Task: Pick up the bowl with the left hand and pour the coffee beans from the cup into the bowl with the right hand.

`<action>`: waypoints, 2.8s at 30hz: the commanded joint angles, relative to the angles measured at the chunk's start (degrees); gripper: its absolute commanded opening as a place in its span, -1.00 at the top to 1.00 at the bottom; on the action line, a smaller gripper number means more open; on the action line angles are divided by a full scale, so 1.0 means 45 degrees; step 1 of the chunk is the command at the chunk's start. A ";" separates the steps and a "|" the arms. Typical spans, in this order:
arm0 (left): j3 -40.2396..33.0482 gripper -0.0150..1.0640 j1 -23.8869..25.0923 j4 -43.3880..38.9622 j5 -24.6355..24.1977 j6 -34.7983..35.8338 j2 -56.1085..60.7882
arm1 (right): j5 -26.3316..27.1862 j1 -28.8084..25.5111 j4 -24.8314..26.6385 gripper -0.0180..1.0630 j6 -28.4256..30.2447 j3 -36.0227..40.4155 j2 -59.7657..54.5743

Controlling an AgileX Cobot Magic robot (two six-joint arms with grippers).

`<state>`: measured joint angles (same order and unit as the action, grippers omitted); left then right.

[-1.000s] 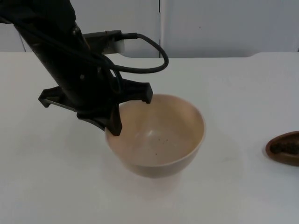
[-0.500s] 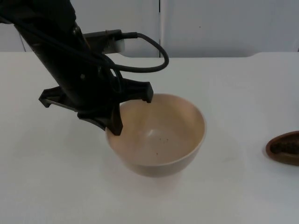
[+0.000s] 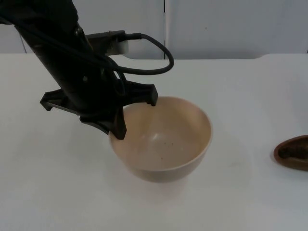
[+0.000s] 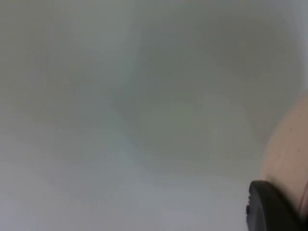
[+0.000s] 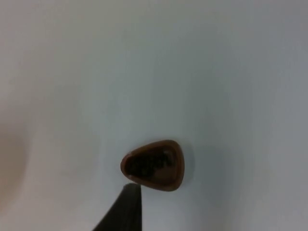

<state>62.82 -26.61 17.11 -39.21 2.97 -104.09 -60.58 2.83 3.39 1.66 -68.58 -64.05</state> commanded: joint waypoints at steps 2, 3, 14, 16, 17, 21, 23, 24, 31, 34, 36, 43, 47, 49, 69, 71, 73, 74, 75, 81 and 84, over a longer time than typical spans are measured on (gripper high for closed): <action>0.0098 0.98 -0.0093 0.0195 0.0153 0.0085 0.0041 | -0.0213 -0.0073 0.0071 -0.98 0.0070 -0.0137 -0.0223; 0.0098 0.98 -0.0093 0.0195 0.0173 0.0085 0.0041 | -0.0241 -0.0073 0.0106 -0.98 0.0070 -0.0137 -0.0331; 0.0098 0.98 -0.0093 0.0195 0.0201 0.0085 0.0041 | -0.0496 -0.0073 0.0647 -0.98 -0.0369 -0.0137 -0.1941; 0.0098 0.98 -0.0093 0.0195 0.0201 0.0085 0.0041 | -0.0579 -0.0073 0.0649 -0.98 -0.0468 -0.0137 -0.2375; 0.0098 0.98 -0.0093 0.0195 0.0201 0.0085 0.0041 | -0.0579 -0.0073 0.0649 -0.98 -0.0468 -0.0137 -0.2375; 0.0098 0.98 -0.0093 0.0195 0.0224 0.0085 0.0041 | -0.0572 0.0103 0.0628 -0.96 -0.0567 -0.0137 -0.3127; 0.0098 0.98 -0.0093 0.0231 0.0224 0.0085 0.0041 | -0.0551 0.0284 0.0487 -0.94 -0.0721 -0.0137 -0.3303; 0.0098 0.98 -0.0093 0.0261 0.0224 0.0085 0.0041 | -0.0442 0.0557 0.0159 -0.93 -0.0949 -0.0137 -0.3451; 0.0098 0.98 -0.0093 0.0325 0.0224 0.0085 0.0041 | -0.0206 0.2340 -0.2130 -0.93 -0.2744 -0.0137 -0.4597; 0.0098 0.98 -0.0093 0.0322 0.0199 0.0085 0.0041 | -0.0163 0.2476 -0.2550 -0.93 -0.3068 -0.0137 -0.4983; 0.0098 0.98 -0.0093 0.0322 0.0172 0.0085 0.0041 | -0.0003 0.2476 -0.2787 -0.93 -0.3178 -0.0137 -0.5273; 0.0098 0.98 -0.0093 0.0322 0.0172 0.0085 0.0041 | 0.0998 0.2476 -0.2739 -0.93 -0.3178 -0.0115 -0.5889; 0.0098 0.98 -0.0093 0.0322 0.0197 0.0085 0.0041 | 0.1604 0.2421 -0.2789 -0.93 -0.3178 0.0274 -0.5889; 0.0098 0.98 -0.0093 0.0322 0.0227 0.0085 0.0041 | 0.1923 0.2237 -0.2741 -0.93 -0.3178 0.0618 -0.5867; 0.0098 0.98 -0.0093 0.0322 0.0269 0.0085 0.0041 | 0.3933 0.1396 -0.2643 -0.88 -0.3276 0.1425 -0.7504; 0.0098 0.98 -0.0093 0.0322 0.0269 0.0085 0.0041 | 0.4267 0.1396 -0.2643 -0.88 -0.3276 0.1425 -0.7858; 0.0098 0.98 -0.0093 0.0322 0.0269 0.0085 0.0041 | 0.4430 0.1396 -0.2643 -0.88 -0.3276 0.1425 -0.8055; 0.0098 0.98 -0.0093 0.0322 0.0269 0.0085 0.0041 | 0.4560 0.1396 -0.2667 -0.88 -0.3276 0.1425 -0.8256; 0.0098 0.98 -0.0093 0.0322 0.0269 0.0085 0.0041 | 0.4710 0.1396 -0.2667 -0.88 -0.3276 0.1425 -0.8431; 0.0098 0.98 -0.0093 0.0300 0.0252 0.0085 0.0041 | 0.5160 0.1396 -0.2667 -0.88 -0.3276 0.1425 -0.9327; 0.0098 0.98 -0.0093 0.0300 0.0252 0.0085 0.0041 | 0.5315 0.1396 -0.2692 -0.88 -0.3276 0.1425 -0.9654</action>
<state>62.82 -26.61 17.77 -38.20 3.07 -104.09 -37.23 9.46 -8.57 -13.01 -62.29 -107.35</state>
